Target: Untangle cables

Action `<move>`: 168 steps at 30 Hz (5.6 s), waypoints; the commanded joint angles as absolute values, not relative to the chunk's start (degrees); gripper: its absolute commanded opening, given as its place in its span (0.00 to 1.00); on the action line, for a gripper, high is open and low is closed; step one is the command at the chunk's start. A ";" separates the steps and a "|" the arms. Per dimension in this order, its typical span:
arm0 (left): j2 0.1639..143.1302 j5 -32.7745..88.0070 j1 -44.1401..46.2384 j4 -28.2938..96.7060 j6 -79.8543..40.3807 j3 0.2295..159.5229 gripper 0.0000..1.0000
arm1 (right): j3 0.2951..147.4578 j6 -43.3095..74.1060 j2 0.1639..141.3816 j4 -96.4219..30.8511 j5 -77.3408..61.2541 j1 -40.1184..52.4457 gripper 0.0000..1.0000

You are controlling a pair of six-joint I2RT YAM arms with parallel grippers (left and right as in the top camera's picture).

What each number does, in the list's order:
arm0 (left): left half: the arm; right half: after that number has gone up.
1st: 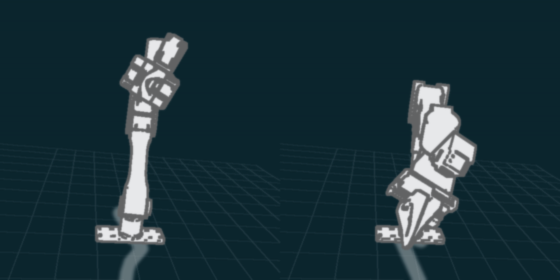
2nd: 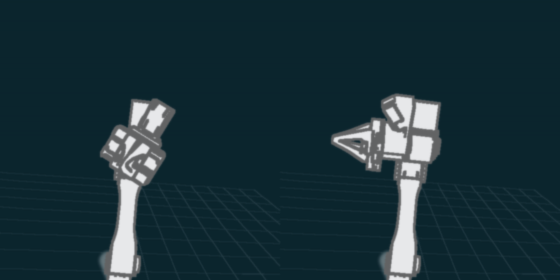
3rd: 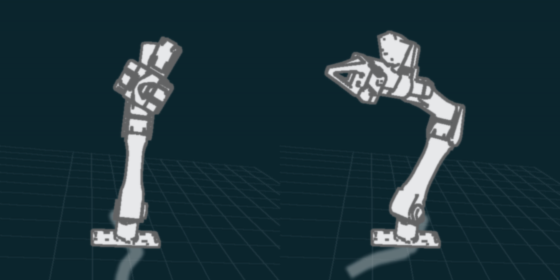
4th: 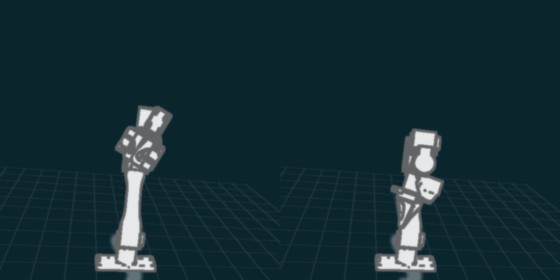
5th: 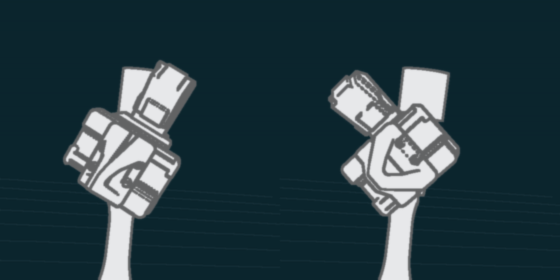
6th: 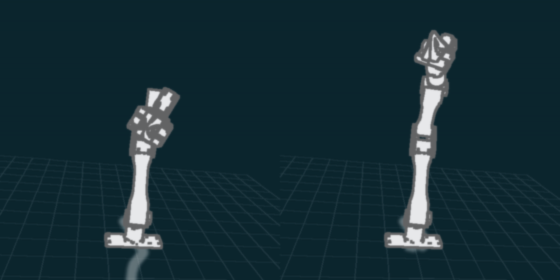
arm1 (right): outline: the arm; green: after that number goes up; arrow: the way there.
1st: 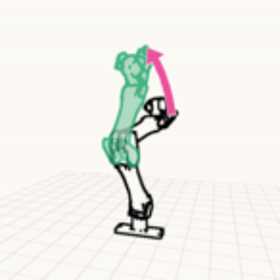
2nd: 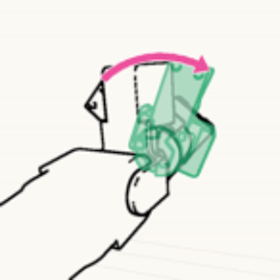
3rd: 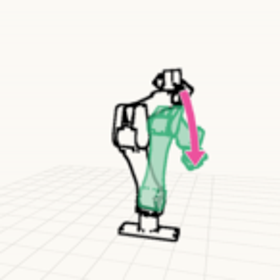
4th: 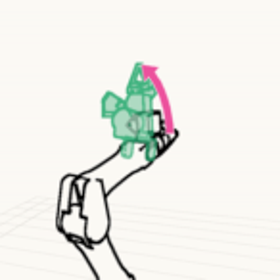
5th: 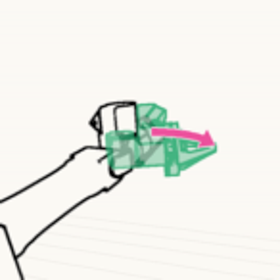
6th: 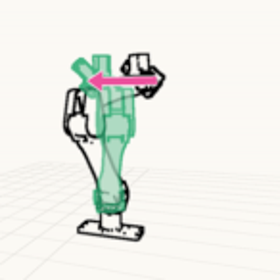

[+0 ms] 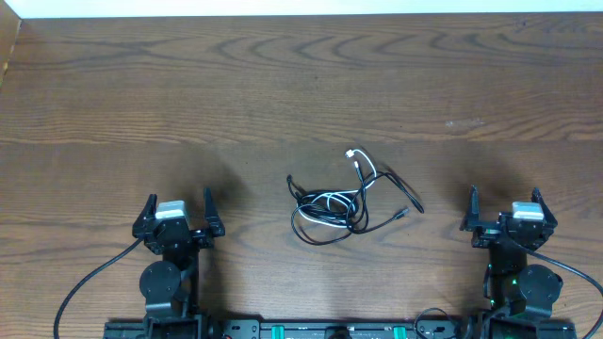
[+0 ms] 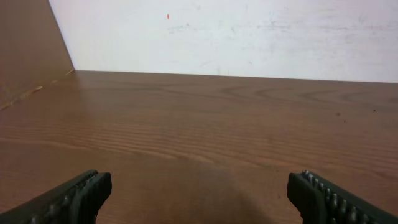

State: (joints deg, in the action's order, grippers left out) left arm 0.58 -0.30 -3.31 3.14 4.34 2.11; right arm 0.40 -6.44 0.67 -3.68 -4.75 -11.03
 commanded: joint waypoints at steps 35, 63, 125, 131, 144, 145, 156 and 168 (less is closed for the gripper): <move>0.27 -0.21 -3.18 4.14 4.05 0.23 0.98 | 0.30 -5.82 0.38 -3.90 -5.08 -11.27 0.99; 0.27 -0.21 -3.18 4.14 4.05 0.23 0.98 | 0.30 -5.85 0.38 -3.88 -5.08 -11.27 0.99; 0.30 -0.21 -3.18 4.14 4.05 0.23 0.98 | 0.30 -5.85 0.38 -3.90 -5.08 -11.27 0.99; 0.30 -0.21 -3.18 4.14 4.05 0.23 0.98 | 0.30 -5.85 0.38 -3.88 -5.08 -11.27 0.99; 0.30 -0.21 -3.18 4.14 4.05 0.23 0.98 | 0.30 -5.85 0.38 -3.90 -5.08 -11.27 0.99; 0.30 -0.21 -3.18 4.14 4.05 0.23 0.98 | 0.30 -5.85 0.38 -3.88 -5.08 -11.27 0.99; 0.30 -0.21 -3.18 4.14 4.05 0.23 0.98 | 0.30 -5.82 0.38 -3.90 -5.08 -11.27 0.99; 0.30 -0.21 -3.18 4.14 4.05 0.23 0.98 | 0.30 -5.85 0.38 -3.90 -5.08 -11.27 0.99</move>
